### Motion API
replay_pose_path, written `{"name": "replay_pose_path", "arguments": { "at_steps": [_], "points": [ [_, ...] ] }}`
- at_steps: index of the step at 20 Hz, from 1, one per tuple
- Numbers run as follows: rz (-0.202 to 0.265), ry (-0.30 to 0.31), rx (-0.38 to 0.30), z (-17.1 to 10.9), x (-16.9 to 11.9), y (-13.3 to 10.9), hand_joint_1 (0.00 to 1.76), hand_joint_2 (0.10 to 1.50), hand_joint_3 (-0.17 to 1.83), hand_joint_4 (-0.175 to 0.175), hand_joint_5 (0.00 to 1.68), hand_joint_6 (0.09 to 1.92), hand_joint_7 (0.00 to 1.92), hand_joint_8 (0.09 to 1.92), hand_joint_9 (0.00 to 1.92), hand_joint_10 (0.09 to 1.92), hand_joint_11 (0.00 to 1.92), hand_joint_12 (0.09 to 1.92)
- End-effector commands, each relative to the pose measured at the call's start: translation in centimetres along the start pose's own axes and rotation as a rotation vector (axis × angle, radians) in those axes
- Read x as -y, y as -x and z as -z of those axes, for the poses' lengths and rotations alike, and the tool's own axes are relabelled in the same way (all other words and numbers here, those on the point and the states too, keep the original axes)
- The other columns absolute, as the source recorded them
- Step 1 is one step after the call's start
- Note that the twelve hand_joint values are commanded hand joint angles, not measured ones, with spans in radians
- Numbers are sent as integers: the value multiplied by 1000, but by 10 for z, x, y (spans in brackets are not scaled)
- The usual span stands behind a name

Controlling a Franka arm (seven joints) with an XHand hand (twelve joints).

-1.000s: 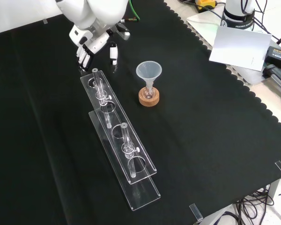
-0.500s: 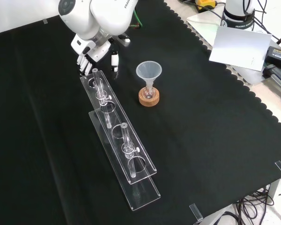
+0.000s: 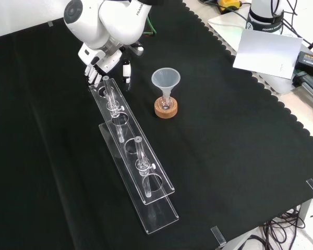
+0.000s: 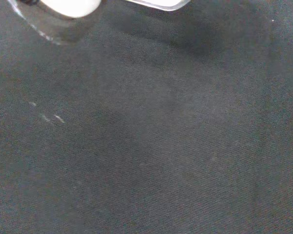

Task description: Pick up the weighing funnel.

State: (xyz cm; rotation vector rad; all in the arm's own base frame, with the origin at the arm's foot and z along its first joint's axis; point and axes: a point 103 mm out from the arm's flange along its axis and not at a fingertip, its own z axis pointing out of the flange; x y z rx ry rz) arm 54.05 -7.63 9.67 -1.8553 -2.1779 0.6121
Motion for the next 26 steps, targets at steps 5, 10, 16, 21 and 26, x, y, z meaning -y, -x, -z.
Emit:
{"name": "replay_pose_path", "arguments": {
  "at_steps": [5, 10, 16, 21, 26],
  "points": [
    [4, -9, -28, -9, -15, 4, 860, 778, 34, 1, 548, 87, 331, 669, 548, 588, 366, 1407],
    [5, -14, -25, -12, -19, 6, 860, 778, 37, 1, 553, 87, 337, 667, 552, 582, 369, 1404],
    [11, -21, -25, -15, -23, 3, 860, 777, 40, 3, 564, 87, 342, 664, 558, 578, 372, 1401],
    [14, -26, -2, -16, -27, -1, 860, 777, 43, 13, 617, 87, 350, 664, 566, 576, 372, 1399],
    [6, -14, 12, -14, -28, 0, 860, 781, 52, 27, 695, 130, 378, 660, 588, 567, 383, 1391]
  ]
}}
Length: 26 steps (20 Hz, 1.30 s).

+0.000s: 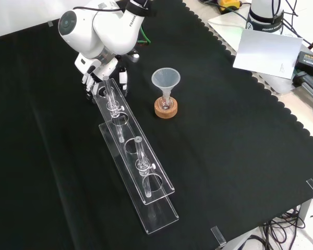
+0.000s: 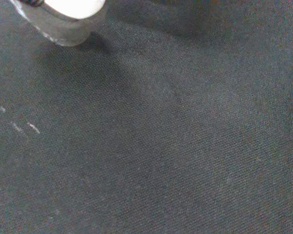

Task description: Pick up the weighing funnel.

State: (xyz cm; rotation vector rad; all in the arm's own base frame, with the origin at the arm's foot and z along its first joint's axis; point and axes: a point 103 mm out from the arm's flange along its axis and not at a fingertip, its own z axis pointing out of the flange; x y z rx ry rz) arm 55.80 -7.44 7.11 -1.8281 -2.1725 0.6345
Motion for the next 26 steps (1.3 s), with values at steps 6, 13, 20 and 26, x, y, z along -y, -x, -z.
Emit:
{"name": "replay_pose_path", "arguments": {
  "at_steps": [6, 13, 20, 26],
  "points": [
    [-38, 26, 23, -1, -2, 2, 872, 754, 188, 50, 741, 445, 441, 626, 659, 501, 416, 1369],
    [-60, 36, 7, -2, -2, 11, 868, 726, 305, 56, 744, 562, 452, 631, 685, 499, 434, 1359],
    [-58, 49, 1, -1, -3, 9, 867, 697, 400, 87, 867, 578, 492, 637, 713, 499, 448, 1354],
    [-50, 47, -5, -1, -2, 14, 869, 682, 448, 103, 935, 579, 508, 639, 733, 500, 458, 1346]
  ]
}}
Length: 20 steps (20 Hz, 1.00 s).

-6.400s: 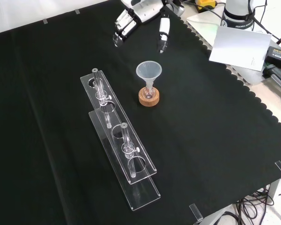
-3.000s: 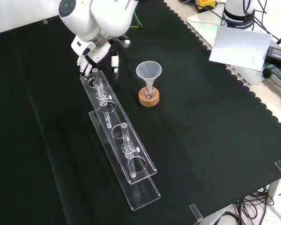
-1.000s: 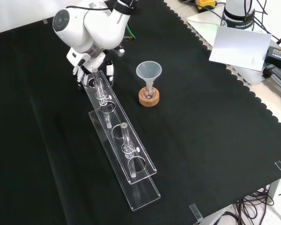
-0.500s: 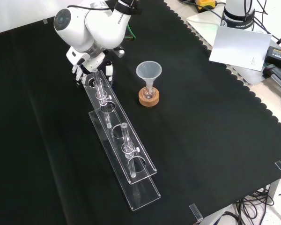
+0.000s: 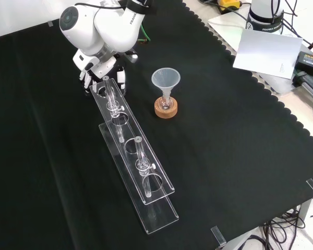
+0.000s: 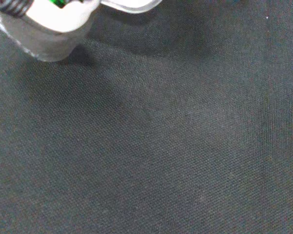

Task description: Pick up the weighing funnel.

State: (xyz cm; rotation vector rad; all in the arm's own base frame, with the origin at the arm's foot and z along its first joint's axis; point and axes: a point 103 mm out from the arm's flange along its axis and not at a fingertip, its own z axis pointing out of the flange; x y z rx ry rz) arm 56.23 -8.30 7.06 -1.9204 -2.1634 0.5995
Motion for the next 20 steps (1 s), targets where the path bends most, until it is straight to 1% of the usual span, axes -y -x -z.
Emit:
{"name": "replay_pose_path", "arguments": {
  "at_steps": [1, 4, 6, 9, 15, 17, 20],
  "points": [
    [7, -4, -9, -1, 1, 6, 869, 679, 457, 103, 938, 575, 509, 640, 735, 498, 459, 1344],
    [8, -6, -3, -1, 1, 6, 869, 673, 469, 102, 942, 571, 510, 641, 737, 497, 461, 1342],
    [5, -8, 6, -2, 1, 1, 869, 672, 472, 102, 942, 570, 510, 641, 738, 497, 462, 1343],
    [8, -11, 4, -2, 1, 2, 869, 671, 476, 99, 940, 569, 510, 641, 739, 497, 462, 1343],
    [11, -13, 6, 0, -4, -11, 865, 669, 482, 93, 933, 568, 507, 641, 740, 496, 463, 1343],
    [19, -10, -10, 0, -3, -3, 863, 669, 484, 90, 929, 568, 506, 641, 740, 496, 464, 1342],
    [12, -16, 3, -1, -4, -4, 861, 668, 487, 84, 922, 567, 505, 642, 740, 496, 464, 1342]
  ]
}}
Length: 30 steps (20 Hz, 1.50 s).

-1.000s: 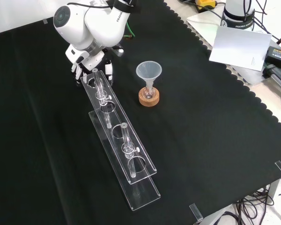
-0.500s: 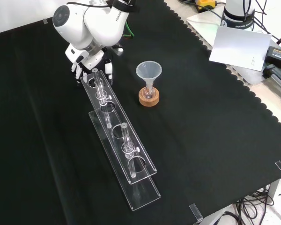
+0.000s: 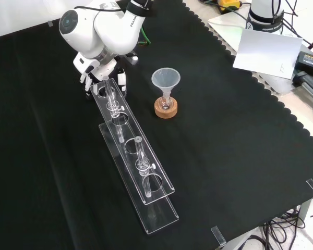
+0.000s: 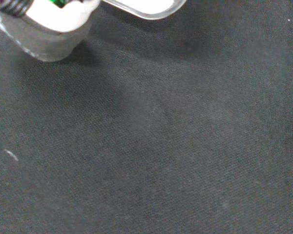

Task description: Pick up the weighing funnel.

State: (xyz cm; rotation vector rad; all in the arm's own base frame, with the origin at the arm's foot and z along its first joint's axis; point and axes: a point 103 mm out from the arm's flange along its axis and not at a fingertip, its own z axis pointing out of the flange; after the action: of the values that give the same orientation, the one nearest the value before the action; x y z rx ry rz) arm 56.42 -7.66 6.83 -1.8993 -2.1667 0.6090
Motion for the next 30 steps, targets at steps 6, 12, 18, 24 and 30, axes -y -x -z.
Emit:
{"name": "replay_pose_path", "arguments": {
  "at_steps": [6, 12, 18, 24, 30],
  "points": [
    [-3, -3, 0, 0, -5, -7, 853, 681, 500, 121, 1040, 572, 508, 650, 744, 499, 464, 1344],
    [-2, -1, -1, 1, -4, -2, 843, 687, 504, 120, 1059, 556, 512, 653, 747, 500, 468, 1341],
    [-47, 11, 31, 1, -5, -10, 1050, 828, 393, 171, 1159, 742, 600, 651, 836, 491, 522, 1299],
    [-64, 35, 5, 2, -2, -7, 1083, 761, 524, 175, 1192, 763, 718, 644, 996, 417, 739, 1144],
    [-92, 89, -113, 12, 6, 5, 1091, 733, 568, 175, 1206, 756, 752, 654, 1086, 336, 890, 1023]
  ]
}}
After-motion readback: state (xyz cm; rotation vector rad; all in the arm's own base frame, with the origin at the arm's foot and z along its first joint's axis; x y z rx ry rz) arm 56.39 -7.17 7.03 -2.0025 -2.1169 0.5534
